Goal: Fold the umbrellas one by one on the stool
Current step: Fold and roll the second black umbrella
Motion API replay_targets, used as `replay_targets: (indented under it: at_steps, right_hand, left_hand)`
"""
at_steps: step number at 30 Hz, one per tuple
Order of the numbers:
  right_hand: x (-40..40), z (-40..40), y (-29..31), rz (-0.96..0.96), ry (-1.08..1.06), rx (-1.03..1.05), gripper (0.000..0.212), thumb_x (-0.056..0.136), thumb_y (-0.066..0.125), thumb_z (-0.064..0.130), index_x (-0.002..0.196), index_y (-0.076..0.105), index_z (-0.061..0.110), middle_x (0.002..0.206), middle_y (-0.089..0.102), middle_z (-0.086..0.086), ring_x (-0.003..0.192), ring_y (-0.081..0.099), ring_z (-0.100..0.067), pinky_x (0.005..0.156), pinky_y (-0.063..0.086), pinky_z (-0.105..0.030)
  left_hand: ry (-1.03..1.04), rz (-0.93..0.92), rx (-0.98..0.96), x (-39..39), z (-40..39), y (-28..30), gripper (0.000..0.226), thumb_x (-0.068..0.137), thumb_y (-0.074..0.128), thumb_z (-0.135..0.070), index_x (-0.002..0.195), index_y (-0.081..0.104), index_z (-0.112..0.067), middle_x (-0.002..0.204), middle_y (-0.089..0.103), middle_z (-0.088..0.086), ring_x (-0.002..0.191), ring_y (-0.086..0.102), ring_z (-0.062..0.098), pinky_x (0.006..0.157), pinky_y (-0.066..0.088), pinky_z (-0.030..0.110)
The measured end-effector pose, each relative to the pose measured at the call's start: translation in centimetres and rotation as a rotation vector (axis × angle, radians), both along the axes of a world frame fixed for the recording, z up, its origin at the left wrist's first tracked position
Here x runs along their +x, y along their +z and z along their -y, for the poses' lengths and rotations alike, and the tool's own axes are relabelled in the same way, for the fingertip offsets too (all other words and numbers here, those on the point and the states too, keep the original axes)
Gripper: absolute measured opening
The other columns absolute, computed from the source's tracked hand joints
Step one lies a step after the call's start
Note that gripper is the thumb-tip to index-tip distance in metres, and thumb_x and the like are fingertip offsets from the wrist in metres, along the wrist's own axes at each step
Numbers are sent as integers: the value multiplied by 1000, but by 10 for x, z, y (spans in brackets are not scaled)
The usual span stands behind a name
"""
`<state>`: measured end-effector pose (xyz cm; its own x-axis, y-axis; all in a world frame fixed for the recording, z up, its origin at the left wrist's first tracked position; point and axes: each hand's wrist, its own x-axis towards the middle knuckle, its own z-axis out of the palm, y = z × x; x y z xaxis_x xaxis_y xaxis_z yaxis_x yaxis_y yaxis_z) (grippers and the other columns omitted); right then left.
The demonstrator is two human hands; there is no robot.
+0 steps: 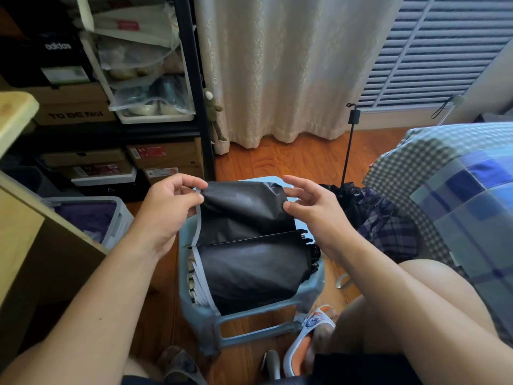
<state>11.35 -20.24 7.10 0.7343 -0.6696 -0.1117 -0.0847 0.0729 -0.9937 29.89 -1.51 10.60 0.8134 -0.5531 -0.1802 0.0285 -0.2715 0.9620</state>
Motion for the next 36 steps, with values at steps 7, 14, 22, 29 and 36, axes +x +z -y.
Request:
replay_targets:
  at_steps: [7,14,22,29,36]
  right_hand:
    - [-1,2,-4,50,9,96,61,89,60,-12,133,66,30,122,74,8,87,62,-20,83,54,-31]
    - [1,-2,-3,54,-65,31,26,97,68,7,118,72,23,84,69,2,87,68,-15,91,55,-39]
    - [1,2,-1,74,-109,46,25,96,70,7,115,74,22,91,71,-4,92,71,-20,90,57,-41]
    - [-1,4,7,86,-162,0,19,94,70,3,105,77,16,86,72,-4,87,70,-20,92,58,-40]
    - [-3,7,5,30,-269,-4,12,98,66,29,100,77,26,90,70,6,88,65,-12,90,54,-35]
  left_hand:
    - [-105,-47,-74,-3,-2,4,33,96,58,3,100,77,-25,96,62,15,101,65,26,100,56,49]
    - [-163,-61,-94,-10,2,3,31,103,58,-13,123,68,-34,99,77,-4,100,72,8,81,58,30]
    - [-122,415,-63,-12,-1,9,21,95,68,-9,98,75,-28,92,74,-17,93,69,-3,76,52,9]
    - [-57,417,-101,-14,2,10,17,93,72,-11,92,75,-28,86,73,-20,86,69,-5,74,51,7]
    - [-66,391,-106,-13,1,8,20,94,71,-14,92,73,-34,88,73,-21,92,68,-4,75,54,12]
